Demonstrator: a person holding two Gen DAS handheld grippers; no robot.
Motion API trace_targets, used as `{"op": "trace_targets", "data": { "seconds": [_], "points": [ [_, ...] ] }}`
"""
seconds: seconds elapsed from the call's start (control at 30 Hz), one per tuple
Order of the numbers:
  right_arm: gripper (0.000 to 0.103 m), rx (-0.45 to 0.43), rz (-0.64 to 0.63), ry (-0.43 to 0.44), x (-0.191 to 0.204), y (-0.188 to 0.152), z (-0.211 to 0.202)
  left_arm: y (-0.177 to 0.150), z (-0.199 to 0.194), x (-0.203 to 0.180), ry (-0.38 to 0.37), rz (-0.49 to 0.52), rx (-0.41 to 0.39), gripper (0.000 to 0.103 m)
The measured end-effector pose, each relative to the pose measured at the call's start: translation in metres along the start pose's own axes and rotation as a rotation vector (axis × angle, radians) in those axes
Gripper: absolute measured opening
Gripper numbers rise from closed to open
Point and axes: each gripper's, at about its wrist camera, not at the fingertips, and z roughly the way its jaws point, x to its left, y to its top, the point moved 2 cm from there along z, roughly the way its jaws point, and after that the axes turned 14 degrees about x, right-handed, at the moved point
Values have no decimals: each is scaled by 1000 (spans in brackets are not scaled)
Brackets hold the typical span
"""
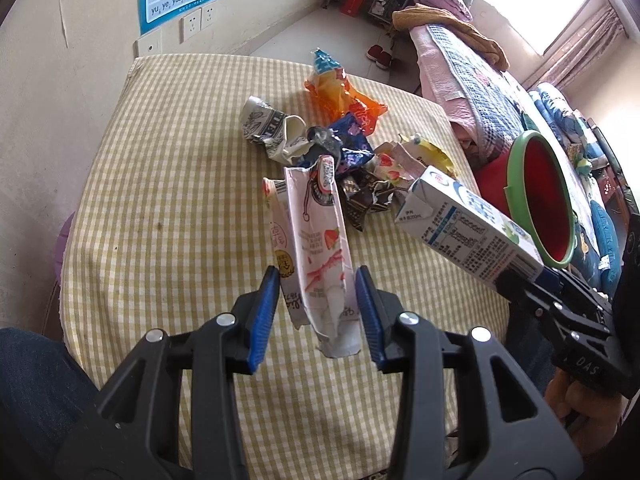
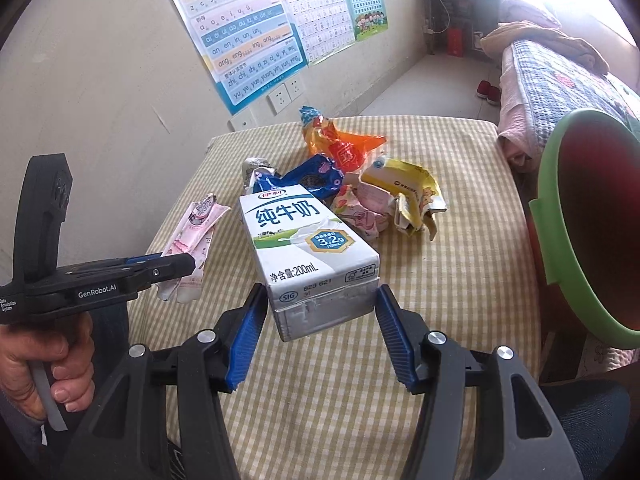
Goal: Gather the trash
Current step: 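Carry the milk carton and pink carton over the red bucket with both tools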
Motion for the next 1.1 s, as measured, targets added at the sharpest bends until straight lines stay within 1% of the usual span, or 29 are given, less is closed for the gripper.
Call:
{"op": "trace_targets", "data": {
  "seconds": [0.2, 0.3, 0.73, 1.03, 1.1],
  "points": [
    [54, -44, 57, -21, -28, 3, -18, 11, -3, -31, -11, 61, -13, 38],
    [54, -71, 77, -53, -43, 3, -28, 17, -3, -51, -22, 99, -15, 38],
    [54, -137, 222, -107, -119, -5, -62, 38, 12, -140, -64, 258, -5, 38],
    [54, -172, 298, -133, -163, -16, -78, 52, 23, -189, -97, 326, 5, 38],
    [54, -182, 310, -169, -171, -18, -83, 55, 25, -198, -106, 340, 6, 38]
  ]
}}
